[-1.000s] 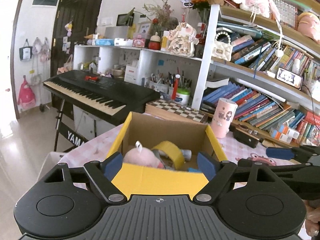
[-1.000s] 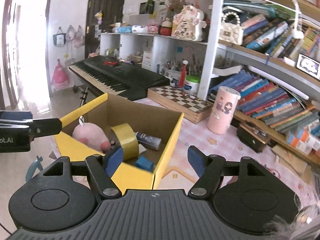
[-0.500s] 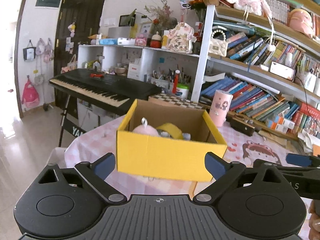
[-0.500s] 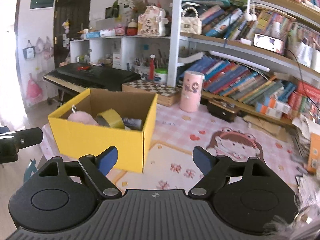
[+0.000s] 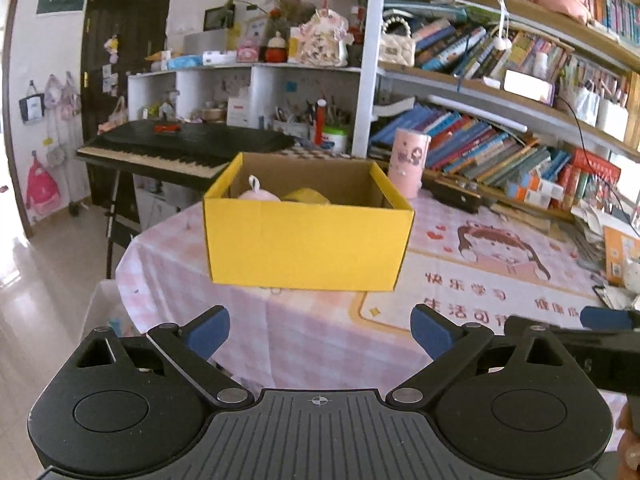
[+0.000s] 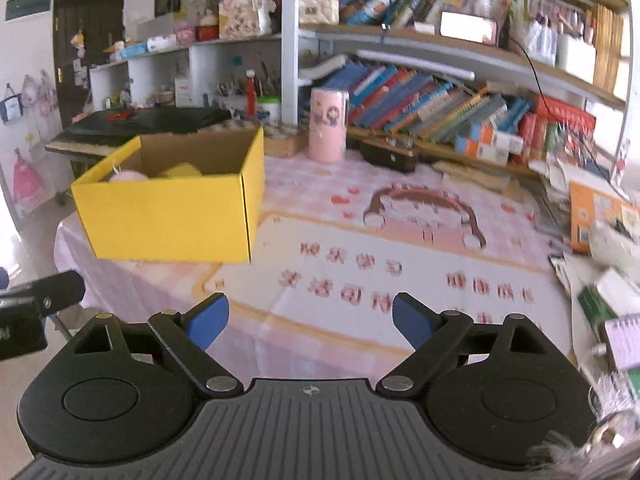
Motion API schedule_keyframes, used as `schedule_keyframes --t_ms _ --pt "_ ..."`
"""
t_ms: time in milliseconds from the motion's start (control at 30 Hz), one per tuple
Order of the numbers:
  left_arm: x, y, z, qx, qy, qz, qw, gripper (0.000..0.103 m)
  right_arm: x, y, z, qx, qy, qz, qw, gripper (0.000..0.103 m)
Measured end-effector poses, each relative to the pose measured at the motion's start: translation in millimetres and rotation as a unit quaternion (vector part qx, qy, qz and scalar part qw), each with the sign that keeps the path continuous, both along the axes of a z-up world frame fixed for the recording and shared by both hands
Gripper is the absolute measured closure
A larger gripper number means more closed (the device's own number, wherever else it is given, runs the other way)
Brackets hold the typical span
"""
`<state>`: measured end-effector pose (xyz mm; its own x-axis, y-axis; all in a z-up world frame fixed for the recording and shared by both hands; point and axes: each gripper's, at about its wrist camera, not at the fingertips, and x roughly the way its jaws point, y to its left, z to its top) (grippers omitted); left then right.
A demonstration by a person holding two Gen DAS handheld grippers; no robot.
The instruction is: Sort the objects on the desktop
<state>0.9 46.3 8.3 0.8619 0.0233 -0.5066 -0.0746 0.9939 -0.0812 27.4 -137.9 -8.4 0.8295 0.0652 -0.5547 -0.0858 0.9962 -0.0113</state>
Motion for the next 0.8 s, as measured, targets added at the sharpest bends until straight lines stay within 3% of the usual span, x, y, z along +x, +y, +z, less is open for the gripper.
schedule_keyframes --t_ms 467,800 --pt "6 -24 -11 0.009 0.039 -0.014 0.9991 0.001 -9 -22 -8 -0.002 0.028 -0.03 0.999 0.012" --pt "13 -48 -13 0.026 0.042 -0.038 0.9981 0.001 -15 -43 -9 0.008 0.034 -0.053 0.998 0.011"
